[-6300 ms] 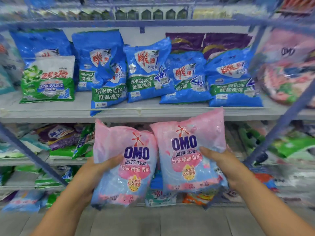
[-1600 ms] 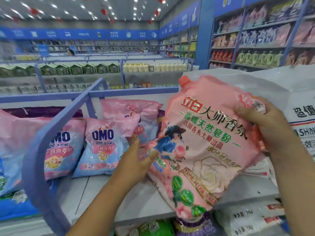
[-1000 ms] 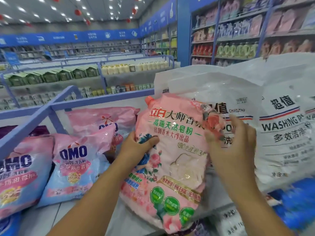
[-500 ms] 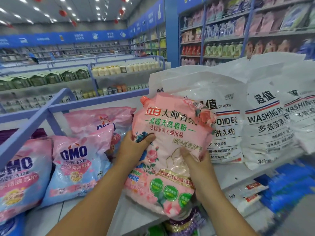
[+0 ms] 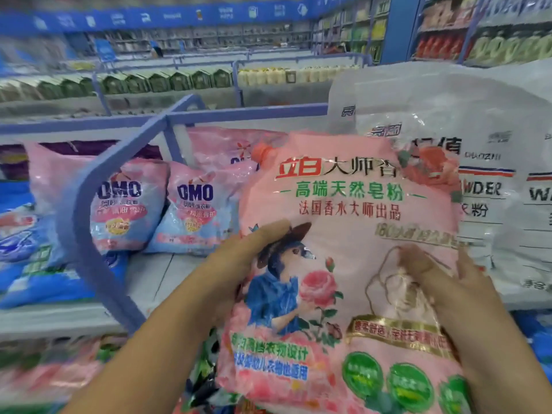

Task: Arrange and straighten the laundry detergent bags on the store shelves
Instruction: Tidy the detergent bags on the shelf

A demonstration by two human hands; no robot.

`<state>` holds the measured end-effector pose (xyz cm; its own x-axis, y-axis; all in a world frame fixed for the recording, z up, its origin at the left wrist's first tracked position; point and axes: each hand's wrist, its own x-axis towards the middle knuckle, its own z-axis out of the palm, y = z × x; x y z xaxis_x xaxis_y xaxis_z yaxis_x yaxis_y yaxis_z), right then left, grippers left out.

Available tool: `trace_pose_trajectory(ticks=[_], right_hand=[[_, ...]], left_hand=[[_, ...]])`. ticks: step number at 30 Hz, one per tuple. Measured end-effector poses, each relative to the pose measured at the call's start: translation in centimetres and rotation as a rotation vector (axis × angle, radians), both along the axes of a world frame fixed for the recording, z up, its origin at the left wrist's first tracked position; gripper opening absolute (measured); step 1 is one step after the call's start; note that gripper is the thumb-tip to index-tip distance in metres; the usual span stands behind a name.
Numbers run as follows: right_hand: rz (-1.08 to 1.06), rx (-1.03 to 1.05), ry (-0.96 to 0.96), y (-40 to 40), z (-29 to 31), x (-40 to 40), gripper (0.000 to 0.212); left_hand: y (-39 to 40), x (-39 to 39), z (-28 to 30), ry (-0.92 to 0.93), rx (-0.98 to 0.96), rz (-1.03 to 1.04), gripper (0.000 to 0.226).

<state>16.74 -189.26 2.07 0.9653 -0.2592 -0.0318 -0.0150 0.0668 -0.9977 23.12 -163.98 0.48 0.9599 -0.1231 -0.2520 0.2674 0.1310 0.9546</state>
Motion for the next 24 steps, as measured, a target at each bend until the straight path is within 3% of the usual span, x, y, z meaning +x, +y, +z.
trace_pose_trajectory(ticks=[4, 10, 15, 19, 21, 23, 24], right_hand=[[0.071, -0.173, 0.053, 3.1, 0.1, -3.4, 0.057], [0.216, -0.265, 0.157, 10.4, -1.7, -10.2, 0.055], [0.147, -0.332, 0.166, 16.4, -3.5, -18.9, 0.032], [0.183, -0.407, 0.111, 19.5, -2.4, -23.9, 0.065], [0.228, -0.387, 0.108, 20.9, -2.4, -25.3, 0.052], [0.301, -0.372, 0.156, 22.9, -3.2, -26.0, 0.036], [0.359, -0.366, 0.175, 23.9, -3.9, -26.0, 0.04]], left_hand=[[2.2, -6.8, -1.5, 0.057, -0.163, 0.086, 0.044], [9.6, -17.3, -3.6, -0.022, -0.095, 0.227, 0.041], [16.2, -25.9, -5.3, -0.065, 0.027, 0.255, 0.03], [19.0, -32.0, -6.5, 0.0, -0.042, 0.244, 0.038], [20.3, -34.2, -7.0, 0.038, -0.076, 0.269, 0.051], [22.2, -35.8, -7.4, 0.054, -0.055, 0.344, 0.049], [23.3, -36.3, -7.7, 0.055, -0.033, 0.385, 0.043]])
